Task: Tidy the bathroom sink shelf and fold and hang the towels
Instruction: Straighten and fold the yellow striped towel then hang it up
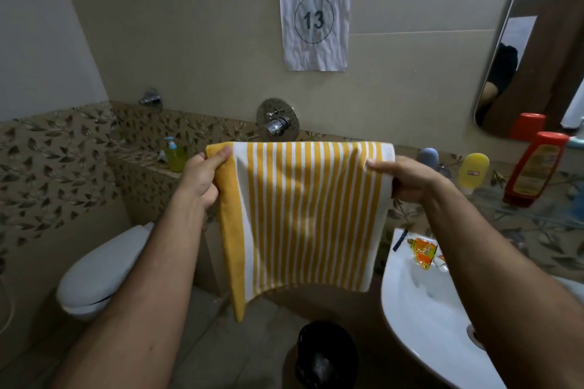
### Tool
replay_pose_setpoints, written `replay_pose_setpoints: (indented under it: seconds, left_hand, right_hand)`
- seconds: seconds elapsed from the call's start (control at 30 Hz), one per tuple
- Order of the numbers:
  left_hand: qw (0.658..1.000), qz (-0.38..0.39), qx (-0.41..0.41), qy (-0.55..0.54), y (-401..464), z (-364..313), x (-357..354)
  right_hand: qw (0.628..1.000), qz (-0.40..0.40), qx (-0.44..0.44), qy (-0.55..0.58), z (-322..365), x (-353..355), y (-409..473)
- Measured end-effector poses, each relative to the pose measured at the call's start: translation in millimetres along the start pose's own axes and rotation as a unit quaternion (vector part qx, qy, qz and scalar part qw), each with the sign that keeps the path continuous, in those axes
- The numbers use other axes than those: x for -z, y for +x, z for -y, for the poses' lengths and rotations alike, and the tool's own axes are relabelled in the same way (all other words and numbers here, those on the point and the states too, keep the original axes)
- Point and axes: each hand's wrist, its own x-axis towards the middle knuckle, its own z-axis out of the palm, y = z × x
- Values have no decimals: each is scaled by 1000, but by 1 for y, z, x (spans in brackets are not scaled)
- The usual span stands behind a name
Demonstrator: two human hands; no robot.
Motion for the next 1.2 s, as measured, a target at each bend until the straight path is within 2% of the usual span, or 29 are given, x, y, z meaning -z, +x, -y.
replay_pose_setpoints:
  seconds: [0.07,0.23,0.3,0.43,0.5,0.6,0.63,0.7,0.77,0.83,1.0,1.07,1.2]
  left_hand:
    - [1000,4,2,20,2,-2,0]
    - [996,45,6,83,1,-7,15]
    - [992,41,-8,118,3,-12,21]
    - [980,-4,-56,191,6,-17,23]
    - [957,-16,-91,275,5,-21,24]
    - [884,-39,-122,450,5,-24,27]
    - [871,-48,-119,474,6,-24,28]
    - [875,-54,-107,469,6,-22,25]
    - [884,-54,-90,456,5,-20,19]
    - [892,-64,-78,440,3,-20,14]
    - [936,-105,-40,332,2,-23,9]
    - [954,-109,-27,278,5,-23,9]
    - [977,-108,-29,182,6,-24,5]
  right_hand:
    - [998,-54,-24,-30,-15,3,7]
    - [993,-101,1,-65,-10,7,16]
    - [994,-92,7,-63,0,9,16]
    - [994,-16,31,-102,16,16,18]
    - [986,-41,74,-144,20,13,18]
    - [939,-127,128,-294,24,5,21]
    - [915,-153,135,-347,24,2,22]
    - [862,-208,144,-439,24,0,26]
    - [833,-250,146,-472,24,0,29]
    - [848,-257,147,-440,25,-1,30]
    - [953,-210,141,-166,26,-4,25]
    - [967,-190,142,-94,27,-5,20]
    - [971,-179,154,-43,32,0,17]
